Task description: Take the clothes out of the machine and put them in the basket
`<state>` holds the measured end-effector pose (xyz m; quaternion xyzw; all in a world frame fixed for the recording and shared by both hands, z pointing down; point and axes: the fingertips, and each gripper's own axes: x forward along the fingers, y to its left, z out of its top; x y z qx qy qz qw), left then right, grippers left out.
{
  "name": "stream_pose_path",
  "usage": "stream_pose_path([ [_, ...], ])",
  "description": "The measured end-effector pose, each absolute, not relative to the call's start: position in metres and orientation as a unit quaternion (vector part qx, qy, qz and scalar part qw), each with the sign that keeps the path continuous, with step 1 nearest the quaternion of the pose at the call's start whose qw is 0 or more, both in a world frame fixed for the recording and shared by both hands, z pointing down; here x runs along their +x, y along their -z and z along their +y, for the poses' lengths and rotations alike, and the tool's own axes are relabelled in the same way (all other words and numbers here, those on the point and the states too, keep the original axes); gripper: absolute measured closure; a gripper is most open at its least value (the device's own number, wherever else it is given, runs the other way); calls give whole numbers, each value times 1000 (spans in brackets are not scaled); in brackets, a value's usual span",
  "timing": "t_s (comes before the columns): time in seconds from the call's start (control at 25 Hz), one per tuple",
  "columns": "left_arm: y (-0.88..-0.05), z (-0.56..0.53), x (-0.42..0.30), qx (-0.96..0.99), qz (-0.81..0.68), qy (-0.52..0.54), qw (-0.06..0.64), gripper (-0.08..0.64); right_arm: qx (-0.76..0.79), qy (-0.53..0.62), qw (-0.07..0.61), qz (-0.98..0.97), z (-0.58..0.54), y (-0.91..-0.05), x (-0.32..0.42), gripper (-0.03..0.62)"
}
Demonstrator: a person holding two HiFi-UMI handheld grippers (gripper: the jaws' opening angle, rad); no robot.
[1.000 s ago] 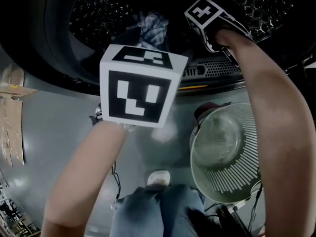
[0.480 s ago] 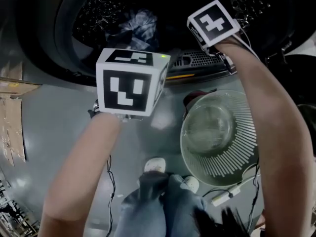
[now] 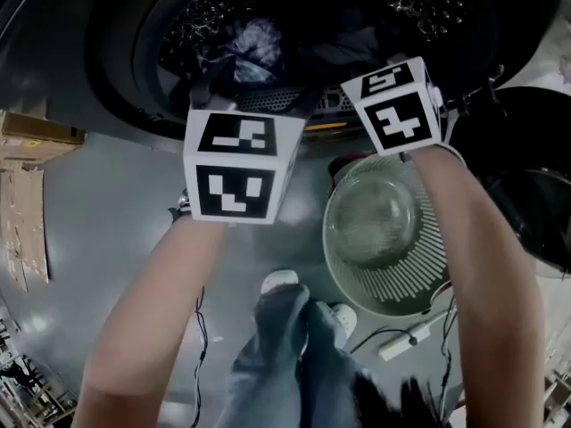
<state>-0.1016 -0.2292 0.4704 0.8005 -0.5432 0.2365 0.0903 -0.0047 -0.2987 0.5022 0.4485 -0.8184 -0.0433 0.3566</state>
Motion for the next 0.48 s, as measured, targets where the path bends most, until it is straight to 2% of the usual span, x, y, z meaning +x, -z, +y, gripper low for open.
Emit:
stream_pose_path([
  [0.48, -433, -198, -112, 785, -565, -245, 75, 104, 457, 29, 305, -835, -229, -455, 8, 488],
])
